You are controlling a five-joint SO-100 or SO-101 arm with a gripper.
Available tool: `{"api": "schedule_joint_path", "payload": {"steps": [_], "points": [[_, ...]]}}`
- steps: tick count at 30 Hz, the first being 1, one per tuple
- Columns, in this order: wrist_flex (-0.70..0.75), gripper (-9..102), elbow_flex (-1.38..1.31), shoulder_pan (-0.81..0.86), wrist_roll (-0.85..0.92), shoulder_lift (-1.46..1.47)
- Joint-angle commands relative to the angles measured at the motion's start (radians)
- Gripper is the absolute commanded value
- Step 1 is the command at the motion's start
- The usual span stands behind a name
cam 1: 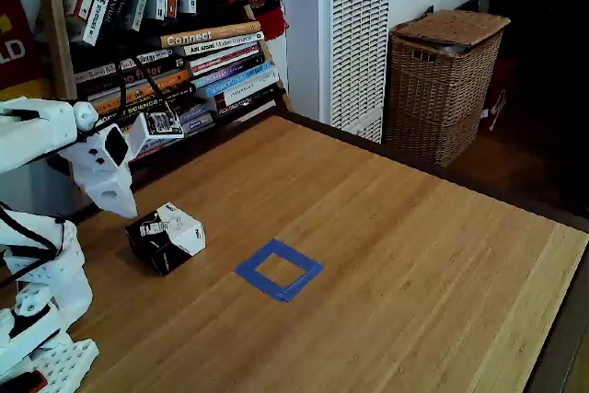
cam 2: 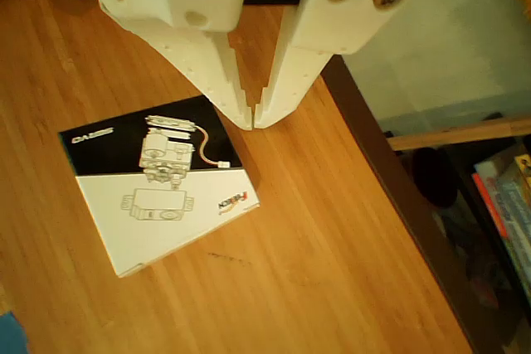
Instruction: Push the box on top of the target
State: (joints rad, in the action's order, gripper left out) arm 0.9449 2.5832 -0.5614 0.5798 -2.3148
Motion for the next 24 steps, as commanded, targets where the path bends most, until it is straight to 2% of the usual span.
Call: {"api": "schedule_joint_path", "payload": {"steps": [1, 15, 24], "points": [[-0.014, 0, -0.003, 0.008, 0.023, -0.008], [-0.089, 0, -0.011, 0.044, 0.144, 0.137], [-0.055, 0, -0.017, 0.080, 0.209, 0.149]]}}
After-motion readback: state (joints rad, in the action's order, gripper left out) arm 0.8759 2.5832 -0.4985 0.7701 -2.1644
